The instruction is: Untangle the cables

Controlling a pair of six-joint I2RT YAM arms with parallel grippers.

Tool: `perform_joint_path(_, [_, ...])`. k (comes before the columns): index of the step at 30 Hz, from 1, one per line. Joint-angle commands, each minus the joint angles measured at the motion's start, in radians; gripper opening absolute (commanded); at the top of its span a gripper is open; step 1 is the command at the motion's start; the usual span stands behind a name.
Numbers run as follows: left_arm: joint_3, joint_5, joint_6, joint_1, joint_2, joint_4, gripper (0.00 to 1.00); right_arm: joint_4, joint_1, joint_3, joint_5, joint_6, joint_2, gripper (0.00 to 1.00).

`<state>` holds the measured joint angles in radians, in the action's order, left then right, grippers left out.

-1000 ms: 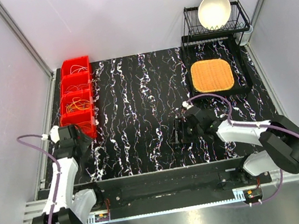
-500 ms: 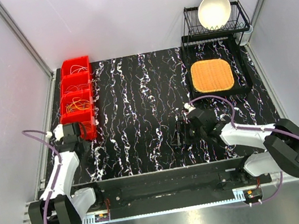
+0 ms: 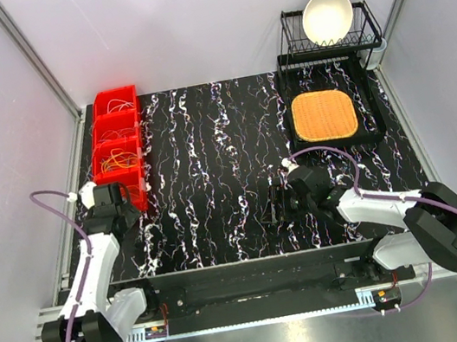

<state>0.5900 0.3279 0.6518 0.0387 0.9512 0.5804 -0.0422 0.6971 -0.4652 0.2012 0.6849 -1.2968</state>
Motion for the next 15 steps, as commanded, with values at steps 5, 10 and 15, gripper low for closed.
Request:
perform_joint_path(5, [0.051, 0.045, -0.05, -0.003, 0.132, -0.103, 0.54, -0.042, -0.013, 0.008, 0.006, -0.015, 0.03, 0.74])
perform_joint_path(10, [0.048, 0.053, -0.069, -0.003, 0.187, -0.172, 0.47, -0.042, -0.015, 0.007, 0.01, -0.015, 0.028, 0.74])
perform_joint_path(15, [0.059, 0.08, -0.07, -0.005, 0.212, -0.174, 0.18, -0.042, -0.018, 0.007, 0.015, -0.015, 0.024, 0.74])
